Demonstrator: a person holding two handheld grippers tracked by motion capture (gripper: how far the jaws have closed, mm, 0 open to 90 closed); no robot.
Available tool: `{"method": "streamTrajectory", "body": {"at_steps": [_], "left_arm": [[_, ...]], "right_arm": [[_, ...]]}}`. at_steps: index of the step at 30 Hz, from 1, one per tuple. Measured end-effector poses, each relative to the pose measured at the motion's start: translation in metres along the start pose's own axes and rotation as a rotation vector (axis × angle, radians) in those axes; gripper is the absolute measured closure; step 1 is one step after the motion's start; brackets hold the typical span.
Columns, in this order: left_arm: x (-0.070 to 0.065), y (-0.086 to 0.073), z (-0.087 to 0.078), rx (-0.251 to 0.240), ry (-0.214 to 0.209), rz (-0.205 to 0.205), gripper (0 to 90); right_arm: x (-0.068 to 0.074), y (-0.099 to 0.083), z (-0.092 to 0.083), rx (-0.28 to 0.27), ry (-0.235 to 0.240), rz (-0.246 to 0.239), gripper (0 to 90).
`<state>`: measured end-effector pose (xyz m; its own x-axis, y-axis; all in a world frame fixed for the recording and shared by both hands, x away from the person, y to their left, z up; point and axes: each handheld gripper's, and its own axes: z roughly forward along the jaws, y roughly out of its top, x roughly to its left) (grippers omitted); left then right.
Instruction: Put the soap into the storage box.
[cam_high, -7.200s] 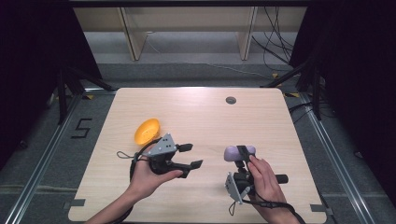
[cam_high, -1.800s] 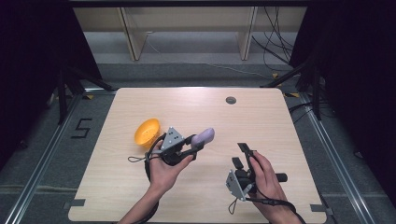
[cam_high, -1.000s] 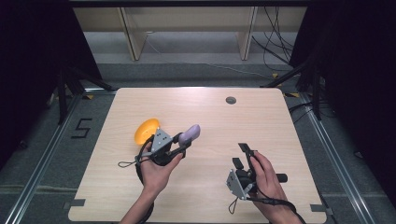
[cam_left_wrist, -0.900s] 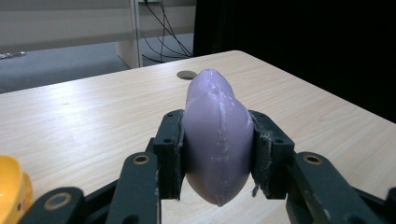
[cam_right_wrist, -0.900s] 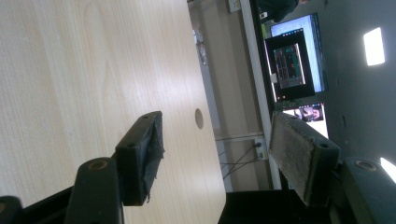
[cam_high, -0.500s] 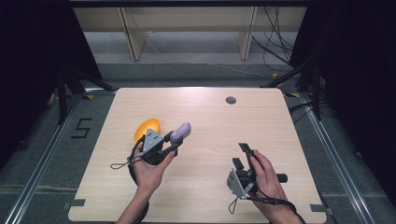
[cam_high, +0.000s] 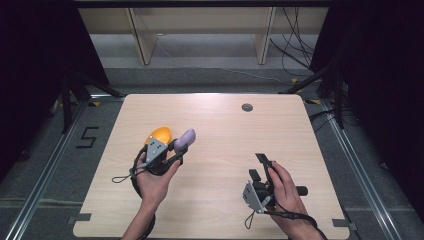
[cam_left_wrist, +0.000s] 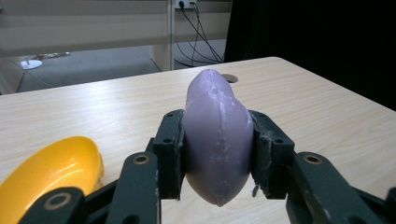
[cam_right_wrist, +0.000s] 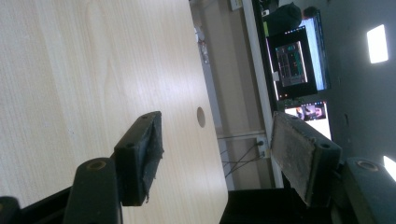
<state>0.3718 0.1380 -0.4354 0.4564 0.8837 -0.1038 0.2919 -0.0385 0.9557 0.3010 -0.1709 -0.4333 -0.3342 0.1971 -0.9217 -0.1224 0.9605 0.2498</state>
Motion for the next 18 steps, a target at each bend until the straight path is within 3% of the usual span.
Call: {"method": "streamTrajectory", "body": {"at_steps": [1,2,4,5,15,16,17,18], "left_arm": [[0.002,0.0,-0.001,0.002,0.006,0.003,58.9],[0.003,0.001,-0.001,-0.002,0.012,0.001,58.9],[0.006,0.001,-0.002,-0.002,0.022,-0.002,58.8],[0.006,0.001,-0.002,-0.004,0.026,-0.004,58.8],[0.015,-0.001,-0.003,-0.016,0.073,-0.005,58.8],[0.016,-0.001,-0.003,-0.014,0.078,-0.002,58.8],[0.016,-0.001,-0.003,-0.015,0.083,-0.004,58.8],[0.017,-0.001,-0.003,-0.016,0.085,-0.001,58.8]], "right_arm": [[-0.003,0.001,0.0,-0.005,-0.009,-0.052,35.4],[-0.003,0.001,0.0,-0.005,-0.009,-0.052,35.4],[-0.002,0.001,0.0,-0.003,-0.007,-0.039,35.4],[0.0,0.0,0.0,0.001,0.001,-0.002,35.4],[0.0,0.0,0.0,0.006,0.003,0.003,35.4],[0.0,0.0,0.0,0.002,0.0,-0.006,35.4],[-0.003,0.0,0.0,-0.004,-0.007,-0.055,35.4],[-0.004,0.0,0.0,-0.002,-0.011,-0.057,35.4]]}}
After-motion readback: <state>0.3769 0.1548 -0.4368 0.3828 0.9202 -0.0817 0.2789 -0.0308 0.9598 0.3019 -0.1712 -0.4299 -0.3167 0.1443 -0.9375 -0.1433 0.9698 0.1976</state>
